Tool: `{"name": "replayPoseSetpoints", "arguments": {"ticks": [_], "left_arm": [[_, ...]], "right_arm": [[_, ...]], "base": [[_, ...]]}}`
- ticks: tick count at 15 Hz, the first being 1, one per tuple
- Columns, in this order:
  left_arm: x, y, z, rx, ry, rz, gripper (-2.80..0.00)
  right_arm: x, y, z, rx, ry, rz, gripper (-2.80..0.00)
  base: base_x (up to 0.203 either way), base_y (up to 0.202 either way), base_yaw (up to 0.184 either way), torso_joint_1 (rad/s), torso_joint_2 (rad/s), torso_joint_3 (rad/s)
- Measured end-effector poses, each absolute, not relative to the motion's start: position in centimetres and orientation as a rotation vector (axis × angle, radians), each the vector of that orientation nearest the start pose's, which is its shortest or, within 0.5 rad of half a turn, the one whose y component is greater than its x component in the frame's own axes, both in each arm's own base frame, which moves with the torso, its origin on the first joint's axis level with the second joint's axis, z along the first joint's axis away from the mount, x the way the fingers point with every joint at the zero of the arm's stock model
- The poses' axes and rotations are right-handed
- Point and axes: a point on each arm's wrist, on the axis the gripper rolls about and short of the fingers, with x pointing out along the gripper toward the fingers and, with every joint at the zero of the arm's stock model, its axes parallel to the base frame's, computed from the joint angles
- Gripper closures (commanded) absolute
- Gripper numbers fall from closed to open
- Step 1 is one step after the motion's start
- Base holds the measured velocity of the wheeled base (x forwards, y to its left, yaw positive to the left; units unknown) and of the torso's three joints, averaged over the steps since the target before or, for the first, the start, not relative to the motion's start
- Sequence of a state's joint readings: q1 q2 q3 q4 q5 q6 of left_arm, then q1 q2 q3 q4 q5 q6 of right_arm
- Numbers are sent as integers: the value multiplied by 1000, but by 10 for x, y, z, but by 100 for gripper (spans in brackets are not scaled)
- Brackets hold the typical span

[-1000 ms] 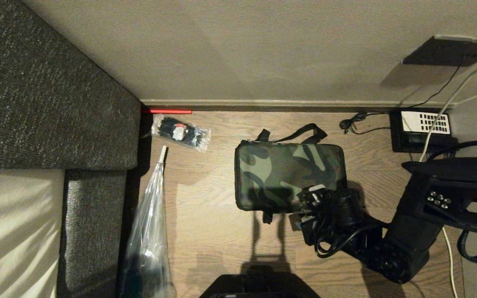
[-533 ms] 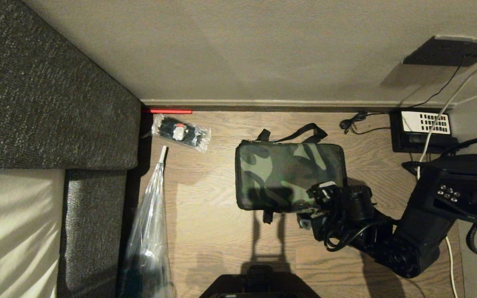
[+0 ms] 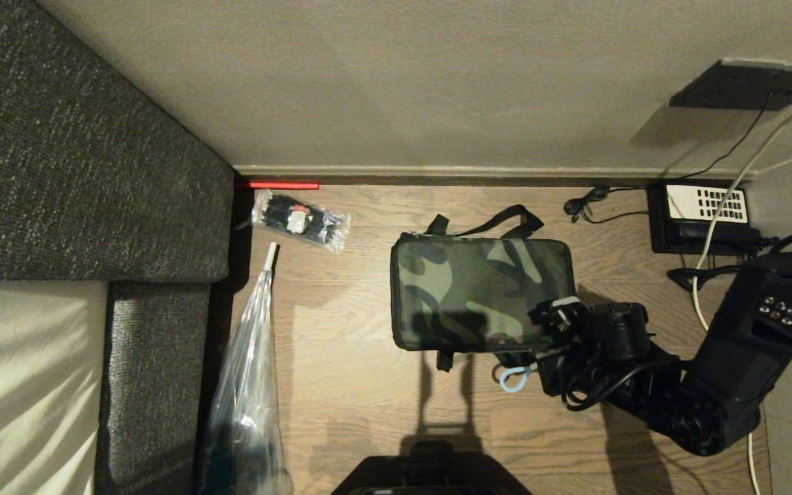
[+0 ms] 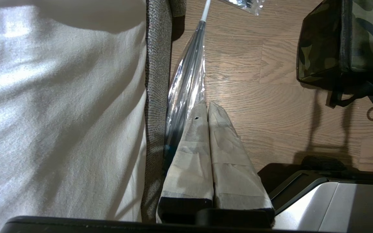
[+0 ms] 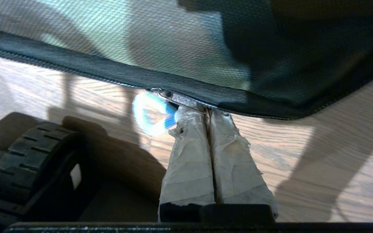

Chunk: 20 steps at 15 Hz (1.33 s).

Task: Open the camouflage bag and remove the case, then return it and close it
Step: Open the top of the storage box

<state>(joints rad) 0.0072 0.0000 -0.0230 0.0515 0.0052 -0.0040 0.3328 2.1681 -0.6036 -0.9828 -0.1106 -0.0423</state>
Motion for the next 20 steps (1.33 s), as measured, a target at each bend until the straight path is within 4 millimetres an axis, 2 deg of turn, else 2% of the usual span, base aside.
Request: {"name": "replayPoseSetpoints", "arguments": {"ticks": [5, 11, 14, 17, 20], "left_arm": [[-25, 0, 77, -4, 29, 12, 0], [-25, 0, 76, -4, 29, 11, 0], [-25, 0, 76, -4, 29, 12, 0], [-25, 0, 77, -4, 29, 12, 0], [-25, 0, 77, -4, 29, 11, 0]], "right_arm": [[312, 93, 19, -167, 573, 205, 0], [310, 69, 21, -188, 589, 198, 0], [310, 65, 22, -188, 591, 189, 0], [315, 44, 22, -224, 597, 166, 0], [316, 39, 22, -224, 598, 154, 0]], "base": [[0, 0, 0, 0, 0, 0], [0, 0, 0, 0, 0, 0], [0, 0, 0, 0, 0, 0], [0, 0, 0, 0, 0, 0], [0, 0, 0, 0, 0, 0]]}}
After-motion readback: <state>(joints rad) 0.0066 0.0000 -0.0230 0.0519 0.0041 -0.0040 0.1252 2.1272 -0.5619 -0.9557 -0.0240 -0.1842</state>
